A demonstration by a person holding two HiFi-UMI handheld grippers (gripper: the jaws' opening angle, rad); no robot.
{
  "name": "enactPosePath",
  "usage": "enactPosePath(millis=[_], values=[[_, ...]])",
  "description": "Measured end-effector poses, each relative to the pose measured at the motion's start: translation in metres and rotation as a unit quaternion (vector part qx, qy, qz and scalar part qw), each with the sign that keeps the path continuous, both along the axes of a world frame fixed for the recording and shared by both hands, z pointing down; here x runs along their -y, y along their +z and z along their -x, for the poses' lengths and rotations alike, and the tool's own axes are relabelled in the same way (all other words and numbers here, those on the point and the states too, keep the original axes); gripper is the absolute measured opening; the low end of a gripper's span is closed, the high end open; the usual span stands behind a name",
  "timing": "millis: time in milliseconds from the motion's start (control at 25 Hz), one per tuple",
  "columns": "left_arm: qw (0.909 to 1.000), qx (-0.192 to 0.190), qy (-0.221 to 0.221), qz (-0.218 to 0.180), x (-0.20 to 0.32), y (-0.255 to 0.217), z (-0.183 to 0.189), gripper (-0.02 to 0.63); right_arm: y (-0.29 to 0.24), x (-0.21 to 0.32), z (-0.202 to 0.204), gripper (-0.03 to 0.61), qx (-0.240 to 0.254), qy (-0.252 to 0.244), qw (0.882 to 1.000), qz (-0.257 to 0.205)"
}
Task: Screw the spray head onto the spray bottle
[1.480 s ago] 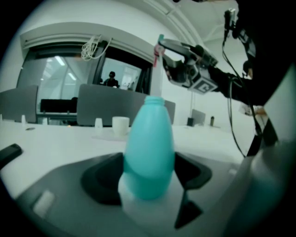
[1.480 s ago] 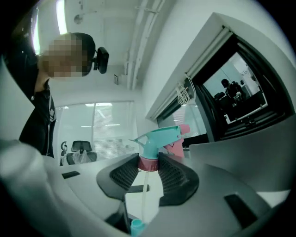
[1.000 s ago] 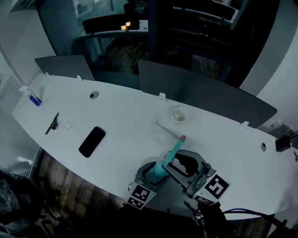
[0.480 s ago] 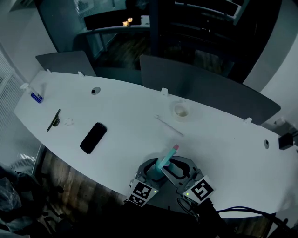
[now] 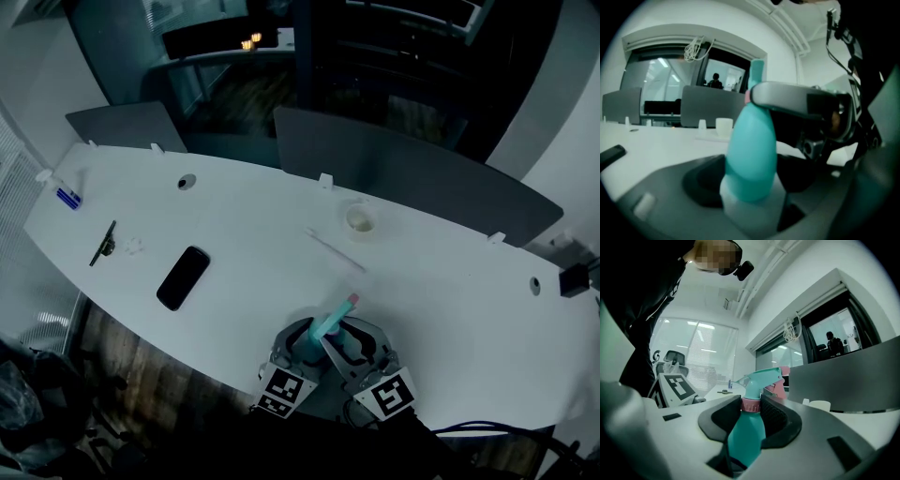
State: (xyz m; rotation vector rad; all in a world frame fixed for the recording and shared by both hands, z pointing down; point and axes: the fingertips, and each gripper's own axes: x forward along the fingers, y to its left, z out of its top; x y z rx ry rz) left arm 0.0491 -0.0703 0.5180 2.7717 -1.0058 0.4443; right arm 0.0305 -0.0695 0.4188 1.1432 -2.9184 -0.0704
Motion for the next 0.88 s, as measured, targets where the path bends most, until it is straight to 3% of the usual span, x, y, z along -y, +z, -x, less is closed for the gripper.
enactPosePath(millis=[80, 160, 280, 400, 480, 560, 640, 760, 880], values=[[0.9997, -0.001, -0.025, 0.001, 0.001, -0.001, 0.002, 0.344, 0.001, 0.001, 0.000, 0.129, 0.013, 0.013, 1.000, 0.010], [0.9997, -0.013, -0.019, 0.002, 0.000, -0.001, 0.003, 0.346, 0.001, 0.001, 0.001, 0.130, 0.017, 0.006, 1.000, 0.018], [0.9967, -0.017, 0.079, -0.011, -0.002, -0.001, 0.014, 0.374, 0.003, -0.002, 0.001, 0.130, 0.011, -0.021, 0.999, 0.034], [0.9808, 0.004, 0.194, -0.018, -0.001, -0.002, 0.010, 0.399, 0.004, -0.002, 0.005, 0.130, -0.012, -0.060, 0.998, 0.034], [0.9731, 0.004, 0.229, -0.022, -0.004, -0.004, 0.002, 0.341, 0.004, -0.001, 0.004, 0.130, -0.022, -0.072, 0.997, 0.032], [0.9768, -0.002, 0.213, -0.028, -0.004, -0.006, -0.001, 0.334, 0.003, 0.000, 0.002, 0.130, -0.016, -0.064, 0.997, 0.027], [0.9858, -0.004, 0.164, -0.033, -0.001, -0.008, -0.002, 0.331, 0.001, 0.002, -0.002, 0.130, -0.002, -0.033, 0.999, 0.023], [0.9976, -0.003, 0.060, -0.033, 0.002, -0.009, -0.003, 0.331, -0.003, 0.005, -0.006, 0.129, 0.016, 0.021, 1.000, -0.004], [0.9977, -0.005, -0.062, -0.028, 0.002, -0.008, 0.002, 0.331, 0.000, 0.002, -0.002, 0.129, 0.008, 0.044, 0.999, -0.007]])
